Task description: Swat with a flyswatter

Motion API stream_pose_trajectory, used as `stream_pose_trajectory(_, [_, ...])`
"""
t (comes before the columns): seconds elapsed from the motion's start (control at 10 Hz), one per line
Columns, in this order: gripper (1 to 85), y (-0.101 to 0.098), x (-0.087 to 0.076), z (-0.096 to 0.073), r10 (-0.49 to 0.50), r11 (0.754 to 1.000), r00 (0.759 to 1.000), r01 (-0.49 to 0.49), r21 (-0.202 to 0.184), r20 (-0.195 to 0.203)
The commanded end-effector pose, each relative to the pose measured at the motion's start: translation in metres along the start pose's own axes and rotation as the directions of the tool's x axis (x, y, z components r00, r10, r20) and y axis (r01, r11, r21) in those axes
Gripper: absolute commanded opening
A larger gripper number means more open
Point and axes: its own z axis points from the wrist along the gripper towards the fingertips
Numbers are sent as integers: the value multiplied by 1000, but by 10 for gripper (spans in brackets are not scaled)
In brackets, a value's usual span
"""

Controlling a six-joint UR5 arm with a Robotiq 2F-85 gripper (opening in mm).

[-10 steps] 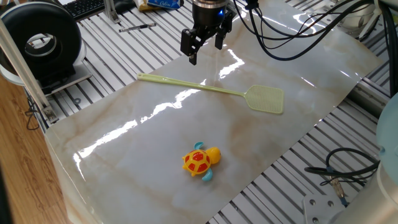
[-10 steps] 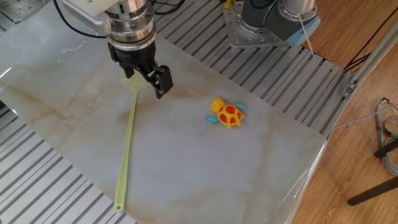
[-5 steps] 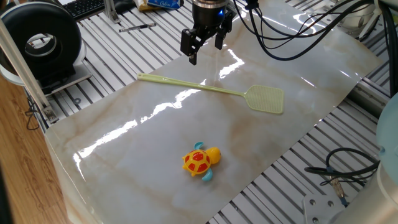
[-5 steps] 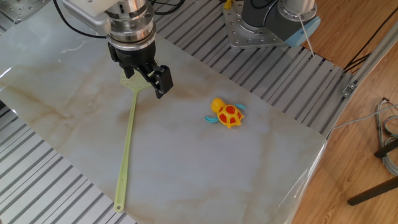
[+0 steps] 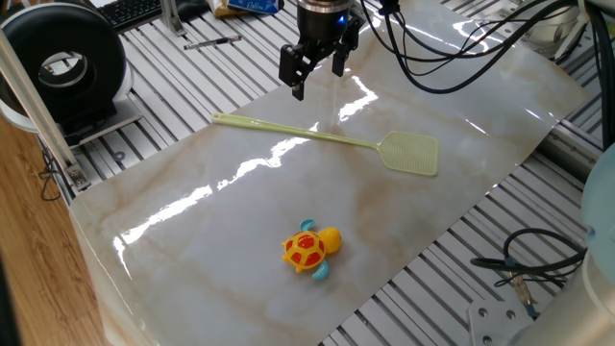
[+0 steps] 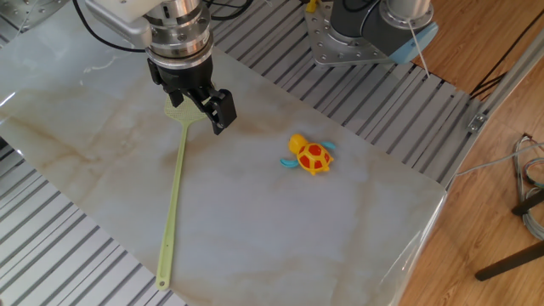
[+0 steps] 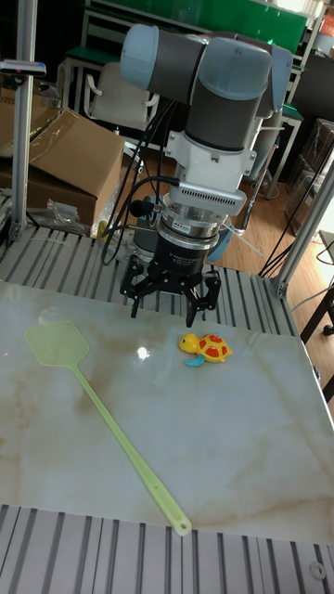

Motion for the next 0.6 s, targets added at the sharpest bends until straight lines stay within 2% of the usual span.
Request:
stream_pose_trajectory(0.0, [13,-6,-52,-5,-247,969,951,236,79,185])
stream_pose_trajectory(0.2, [13,-4,-47,-4,-263,965,950,254,72,168])
stream_pose_trajectory(0.4, [60,-2,-44,-4,-261,965,952,254,61,158])
stream_pose_trajectory(0.5, [160,-1,-45,-4,-266,964,950,260,59,162])
